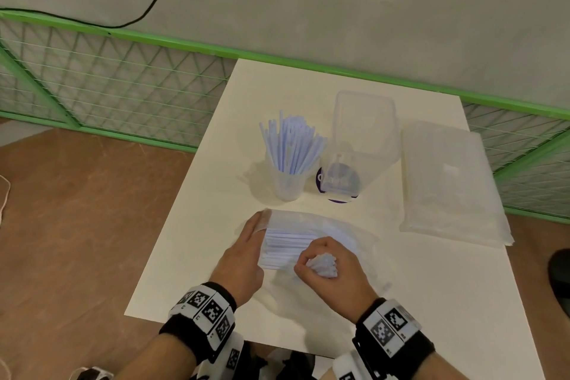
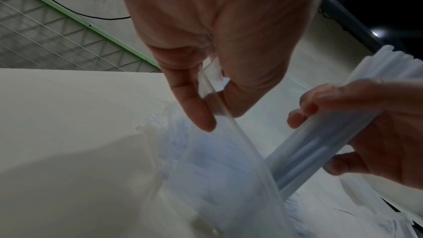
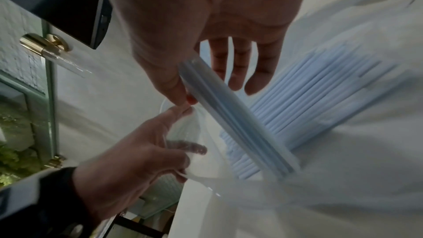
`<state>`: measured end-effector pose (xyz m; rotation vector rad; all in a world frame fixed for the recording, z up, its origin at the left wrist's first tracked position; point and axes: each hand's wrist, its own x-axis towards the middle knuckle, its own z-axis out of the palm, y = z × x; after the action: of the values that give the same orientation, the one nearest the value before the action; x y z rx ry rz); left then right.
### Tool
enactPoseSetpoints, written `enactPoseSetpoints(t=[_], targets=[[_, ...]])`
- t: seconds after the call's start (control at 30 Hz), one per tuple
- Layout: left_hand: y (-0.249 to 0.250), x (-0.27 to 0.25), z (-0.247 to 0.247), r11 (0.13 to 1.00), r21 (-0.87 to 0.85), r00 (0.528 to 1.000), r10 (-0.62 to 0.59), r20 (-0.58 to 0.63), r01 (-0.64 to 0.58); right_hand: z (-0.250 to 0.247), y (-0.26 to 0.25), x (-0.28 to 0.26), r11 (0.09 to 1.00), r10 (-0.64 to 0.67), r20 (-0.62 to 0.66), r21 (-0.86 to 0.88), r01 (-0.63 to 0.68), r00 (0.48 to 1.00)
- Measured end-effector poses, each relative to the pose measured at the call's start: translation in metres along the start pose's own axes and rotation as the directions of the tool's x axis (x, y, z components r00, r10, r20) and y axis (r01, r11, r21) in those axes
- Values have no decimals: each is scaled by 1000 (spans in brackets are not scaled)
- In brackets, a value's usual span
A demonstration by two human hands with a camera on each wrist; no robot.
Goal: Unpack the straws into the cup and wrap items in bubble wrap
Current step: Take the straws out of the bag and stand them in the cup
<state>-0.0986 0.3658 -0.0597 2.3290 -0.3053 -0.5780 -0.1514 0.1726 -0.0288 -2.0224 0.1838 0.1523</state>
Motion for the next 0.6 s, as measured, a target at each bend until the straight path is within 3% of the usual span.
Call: enactPoseSetpoints(t=[0.2, 0.37, 0.6], targets=[[0, -1, -2, 1000, 14, 1000, 3, 5, -3, -7, -6, -2, 999, 6, -30, -49, -8, 1000], [2, -1, -1, 1000, -1, 1000, 9, 14, -9, -5, -2, -1, 989, 54, 52, -142, -46, 997], [3, -3, -2, 1000, 11, 1000, -10, 15, 10, -70, -85, 40, 999, -40, -40, 26, 41, 998]])
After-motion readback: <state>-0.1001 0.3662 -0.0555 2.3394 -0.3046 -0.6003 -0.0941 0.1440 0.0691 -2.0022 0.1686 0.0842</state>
